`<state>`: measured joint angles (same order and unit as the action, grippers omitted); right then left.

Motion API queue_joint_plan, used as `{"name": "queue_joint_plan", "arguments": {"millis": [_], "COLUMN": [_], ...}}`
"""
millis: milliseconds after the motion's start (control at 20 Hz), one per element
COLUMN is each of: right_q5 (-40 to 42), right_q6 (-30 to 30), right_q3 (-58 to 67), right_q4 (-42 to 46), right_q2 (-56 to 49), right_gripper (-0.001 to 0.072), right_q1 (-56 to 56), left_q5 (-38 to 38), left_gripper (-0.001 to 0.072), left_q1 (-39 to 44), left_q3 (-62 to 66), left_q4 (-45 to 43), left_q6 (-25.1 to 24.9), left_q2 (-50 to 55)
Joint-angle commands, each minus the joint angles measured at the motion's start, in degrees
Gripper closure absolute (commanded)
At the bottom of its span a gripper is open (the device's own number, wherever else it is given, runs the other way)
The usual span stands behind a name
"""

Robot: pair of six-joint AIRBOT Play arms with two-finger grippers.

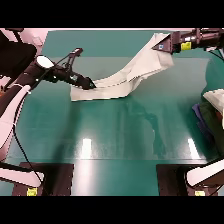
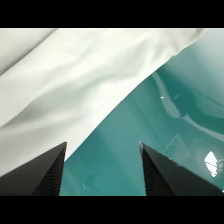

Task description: Fold the shirts.

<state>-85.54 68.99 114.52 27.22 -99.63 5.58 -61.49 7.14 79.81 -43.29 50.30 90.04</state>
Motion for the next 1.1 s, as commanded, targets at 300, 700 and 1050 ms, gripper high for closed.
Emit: {"name": "queue_joint_plan", "arguments": {"millis": [300,700,1050], "right_q5": [2.2,8.3,15.0], "right_q6": [1.7,13.1,17.2], "right_q3": [0.0,3.7,3.6], "right_q4": [4.4,27.0,27.0], "right_q2": [-0.7,-6.3,-6.8], "right_gripper": [0.0691,0.0694,0.0694], "right_q1": [1.9,-11.9,-21.7], "left_q5": [-0.7,4.4,6.1], "left_gripper": [0.0141,0.0175,0.0173], "left_q1": [-3.8,-3.8,-3.8], "left_q3": [0.1,0.1,0.1], "left_q4": [-0.4,-0.9,-8.4], "left_q6": [0.2,2.4,8.2], "left_q2": [-0.3,-0.3,-0.3]}}
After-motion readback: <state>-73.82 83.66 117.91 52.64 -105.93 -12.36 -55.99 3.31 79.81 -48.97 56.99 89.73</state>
